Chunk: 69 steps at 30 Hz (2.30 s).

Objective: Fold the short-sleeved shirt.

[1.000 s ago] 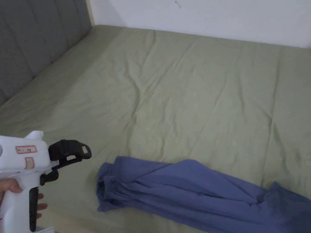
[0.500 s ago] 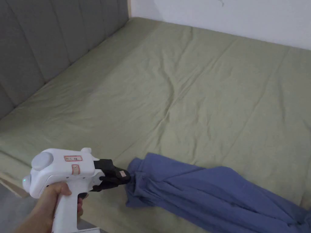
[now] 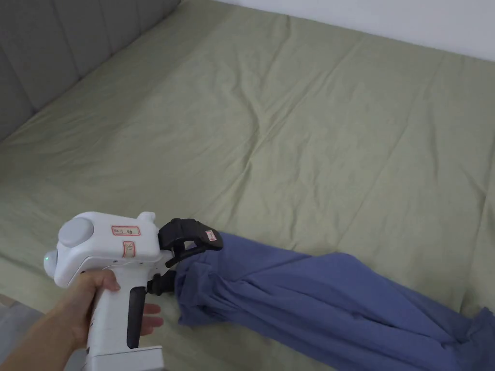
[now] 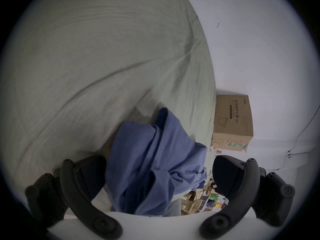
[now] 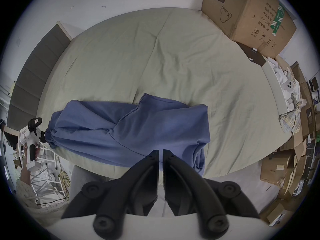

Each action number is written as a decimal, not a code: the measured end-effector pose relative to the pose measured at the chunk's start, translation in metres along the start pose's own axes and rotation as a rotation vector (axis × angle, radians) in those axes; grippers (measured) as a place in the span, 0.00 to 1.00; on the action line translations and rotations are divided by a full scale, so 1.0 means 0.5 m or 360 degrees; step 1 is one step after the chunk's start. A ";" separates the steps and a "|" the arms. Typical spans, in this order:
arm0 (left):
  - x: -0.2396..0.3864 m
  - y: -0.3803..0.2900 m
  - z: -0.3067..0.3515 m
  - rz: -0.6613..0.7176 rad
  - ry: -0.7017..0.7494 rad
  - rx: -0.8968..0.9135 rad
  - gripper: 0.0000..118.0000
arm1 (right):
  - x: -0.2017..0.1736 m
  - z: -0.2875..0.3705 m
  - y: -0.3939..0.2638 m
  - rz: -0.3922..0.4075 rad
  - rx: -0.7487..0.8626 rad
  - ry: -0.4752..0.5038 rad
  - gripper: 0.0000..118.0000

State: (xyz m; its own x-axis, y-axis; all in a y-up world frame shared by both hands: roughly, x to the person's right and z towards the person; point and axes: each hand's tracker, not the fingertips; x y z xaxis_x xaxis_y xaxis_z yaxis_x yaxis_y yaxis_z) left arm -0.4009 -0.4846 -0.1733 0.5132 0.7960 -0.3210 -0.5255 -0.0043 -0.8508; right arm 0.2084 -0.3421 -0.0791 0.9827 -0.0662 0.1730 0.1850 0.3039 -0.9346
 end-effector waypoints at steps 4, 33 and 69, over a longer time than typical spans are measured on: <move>0.031 0.002 -0.024 -0.0026 0.0060 -0.0096 0.62 | -0.004 -0.023 0.009 -0.0016 0.0002 0.0013 0.04; 0.495 -0.267 -0.431 -0.0999 0.0474 -0.0640 0.05 | 0.281 0.009 -0.131 -0.0439 0.0217 0.0100 0.04; 0.440 -0.452 -0.465 -0.1423 0.0757 -0.0132 0.00 | 0.331 0.024 -0.145 -0.0414 0.0302 0.0160 0.04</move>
State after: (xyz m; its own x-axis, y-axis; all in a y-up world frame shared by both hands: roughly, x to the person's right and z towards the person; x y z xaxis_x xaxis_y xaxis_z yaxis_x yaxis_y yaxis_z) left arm -0.0115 -0.4491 -0.1484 0.9215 0.2046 0.3302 0.2227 0.4183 -0.8806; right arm 0.3575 -0.3635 0.0212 0.8983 -0.2550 0.3579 0.4372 0.4355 -0.7869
